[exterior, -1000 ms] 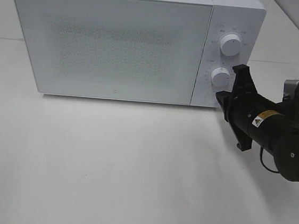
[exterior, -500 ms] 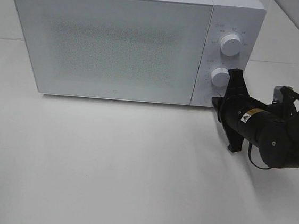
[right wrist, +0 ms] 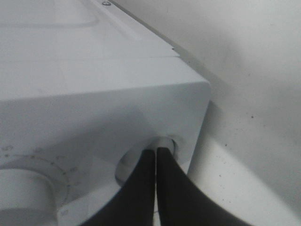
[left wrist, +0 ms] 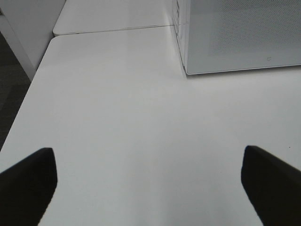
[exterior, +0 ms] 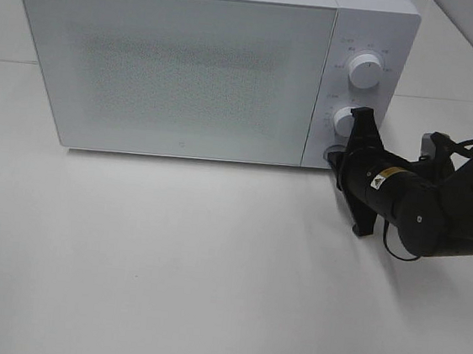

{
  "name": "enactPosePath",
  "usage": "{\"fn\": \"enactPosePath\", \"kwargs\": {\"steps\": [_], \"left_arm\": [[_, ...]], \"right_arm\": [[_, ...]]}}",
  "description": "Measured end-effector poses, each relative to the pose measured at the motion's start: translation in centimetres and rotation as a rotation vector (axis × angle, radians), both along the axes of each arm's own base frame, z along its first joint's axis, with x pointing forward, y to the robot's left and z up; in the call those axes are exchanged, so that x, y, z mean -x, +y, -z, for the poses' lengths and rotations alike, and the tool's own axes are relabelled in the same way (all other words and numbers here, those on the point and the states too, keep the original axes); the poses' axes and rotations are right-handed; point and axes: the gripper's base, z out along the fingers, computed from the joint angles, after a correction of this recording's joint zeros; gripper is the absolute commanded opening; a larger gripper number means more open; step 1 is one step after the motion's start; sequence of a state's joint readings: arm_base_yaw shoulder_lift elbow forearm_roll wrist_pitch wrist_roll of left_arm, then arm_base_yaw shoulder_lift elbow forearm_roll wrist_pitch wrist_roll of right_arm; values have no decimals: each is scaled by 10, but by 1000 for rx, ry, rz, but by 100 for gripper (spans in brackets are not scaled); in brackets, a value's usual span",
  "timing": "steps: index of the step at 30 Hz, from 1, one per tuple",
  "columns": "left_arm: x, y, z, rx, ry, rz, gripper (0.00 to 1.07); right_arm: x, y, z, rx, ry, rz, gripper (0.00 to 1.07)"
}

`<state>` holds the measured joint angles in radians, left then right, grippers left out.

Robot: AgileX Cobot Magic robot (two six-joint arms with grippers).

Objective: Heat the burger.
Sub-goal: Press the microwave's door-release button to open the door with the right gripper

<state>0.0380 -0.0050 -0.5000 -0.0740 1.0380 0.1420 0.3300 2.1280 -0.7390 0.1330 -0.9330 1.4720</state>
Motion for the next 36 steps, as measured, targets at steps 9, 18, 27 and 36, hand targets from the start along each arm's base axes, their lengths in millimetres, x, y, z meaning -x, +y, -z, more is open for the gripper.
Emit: {"fn": "enactPosePath", "kwargs": {"steps": [9, 18, 27, 36], "left_arm": [[0, 0, 0, 0, 0, 0, 101], [0, 0, 0, 0, 0, 0, 101], [0, 0, 0, 0, 0, 0, 101], [0, 0, 0, 0, 0, 0, 101]], "right_arm": [[-3, 2, -1, 19, -4, -13, 0], [-3, 3, -2, 44, -65, -6, 0], [-4, 3, -3, 44, -69, -5, 0], [-11, 5, -3, 43, -37, 6, 0]]}}
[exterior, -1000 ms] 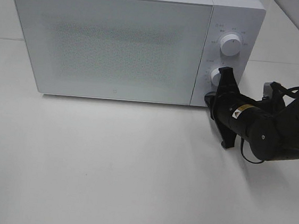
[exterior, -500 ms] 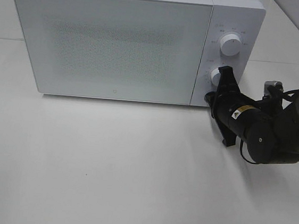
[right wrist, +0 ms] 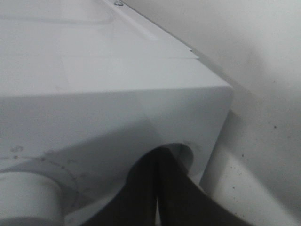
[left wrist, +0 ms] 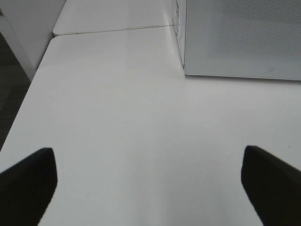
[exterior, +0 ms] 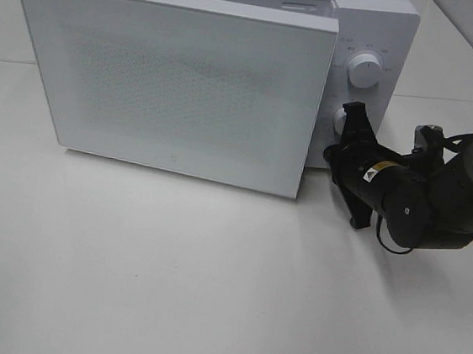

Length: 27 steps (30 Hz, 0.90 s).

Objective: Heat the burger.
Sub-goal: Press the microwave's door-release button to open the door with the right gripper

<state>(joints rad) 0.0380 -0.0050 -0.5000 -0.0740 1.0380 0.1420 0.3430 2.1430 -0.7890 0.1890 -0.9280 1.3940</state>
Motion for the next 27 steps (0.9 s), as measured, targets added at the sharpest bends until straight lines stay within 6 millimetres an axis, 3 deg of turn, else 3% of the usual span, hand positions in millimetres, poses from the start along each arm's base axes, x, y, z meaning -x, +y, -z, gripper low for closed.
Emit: {"fn": "enactPosePath", "kwargs": {"steps": [20, 27], "left_arm": [[0, 0, 0, 0, 0, 0, 101], [0, 0, 0, 0, 0, 0, 101]], "right_arm": [[3, 5, -5, -18, 29, 11, 0], [14, 8, -7, -31, 15, 31, 0]]}}
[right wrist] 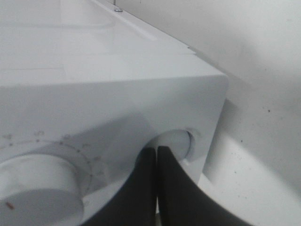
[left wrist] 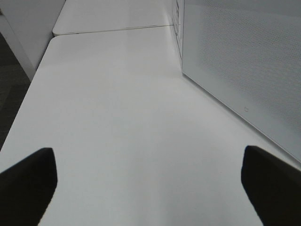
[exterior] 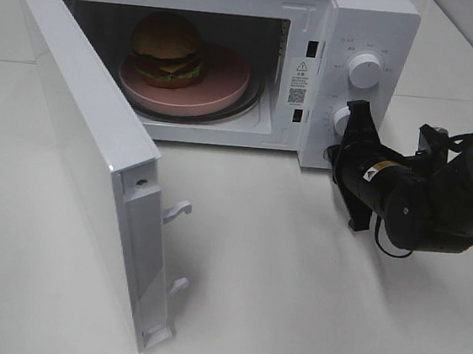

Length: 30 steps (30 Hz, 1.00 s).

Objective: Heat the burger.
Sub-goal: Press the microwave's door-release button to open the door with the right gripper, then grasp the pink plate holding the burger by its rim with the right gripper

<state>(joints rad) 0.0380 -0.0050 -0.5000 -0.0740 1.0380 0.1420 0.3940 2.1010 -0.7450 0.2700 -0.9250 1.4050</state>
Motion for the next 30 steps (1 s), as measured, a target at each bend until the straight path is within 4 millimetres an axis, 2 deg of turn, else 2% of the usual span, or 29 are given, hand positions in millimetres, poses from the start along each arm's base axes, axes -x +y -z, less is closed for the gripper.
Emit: {"fn": "enactPosePath", "kwargs": {"steps": [8, 21, 27, 28, 30], "left_arm": [[0, 0, 0, 0, 0, 0, 101], [0, 0, 0, 0, 0, 0, 101], [0, 0, 0, 0, 0, 0, 101], [0, 0, 0, 0, 0, 0, 101], [0, 0, 0, 0, 0, 0, 101]], "right_arm": [[6, 12, -7, -11, -55, -63, 0], [38, -2, -20, 29, -44, -73, 0], [61, -10, -35, 172, -16, -153, 0], [68, -12, -40, 257, 14, -211, 0], [70, -12, -45, 316, 25, -254, 0]]}}
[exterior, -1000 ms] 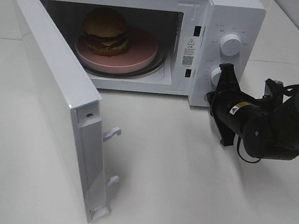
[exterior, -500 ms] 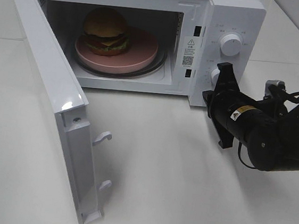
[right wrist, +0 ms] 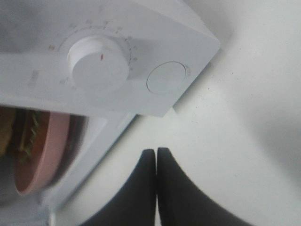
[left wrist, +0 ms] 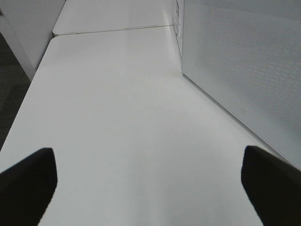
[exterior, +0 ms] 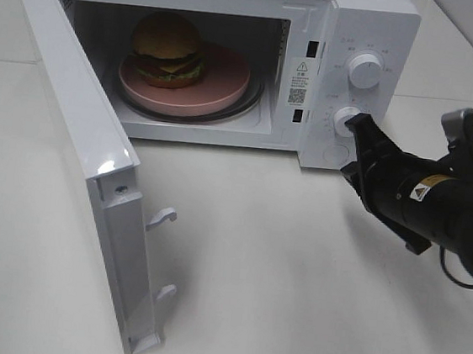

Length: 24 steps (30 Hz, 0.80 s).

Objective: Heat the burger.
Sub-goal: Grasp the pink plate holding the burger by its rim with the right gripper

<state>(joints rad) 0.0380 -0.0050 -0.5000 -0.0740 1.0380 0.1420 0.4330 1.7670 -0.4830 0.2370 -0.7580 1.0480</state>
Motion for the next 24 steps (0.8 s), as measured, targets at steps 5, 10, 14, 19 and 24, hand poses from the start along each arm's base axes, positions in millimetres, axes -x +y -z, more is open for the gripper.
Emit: {"fn": "enactPosePath", "kwargs": {"steps": [5, 10, 14, 19, 24], "left_arm": [[0, 0, 0, 0, 0, 0, 101], [0, 0, 0, 0, 0, 0, 101], [0, 0, 0, 0, 0, 0, 101], [0, 0, 0, 0, 0, 0, 101], [0, 0, 0, 0, 0, 0, 101]], "right_arm": [[17, -1, -26, 333, 56, -285, 0], [33, 2, -47, 601, 161, -659, 1], [44, 5, -68, 796, 151, -1009, 16], [49, 6, -82, 908, 78, -1184, 60], [61, 13, -89, 991, 56, -1496, 101]]}}
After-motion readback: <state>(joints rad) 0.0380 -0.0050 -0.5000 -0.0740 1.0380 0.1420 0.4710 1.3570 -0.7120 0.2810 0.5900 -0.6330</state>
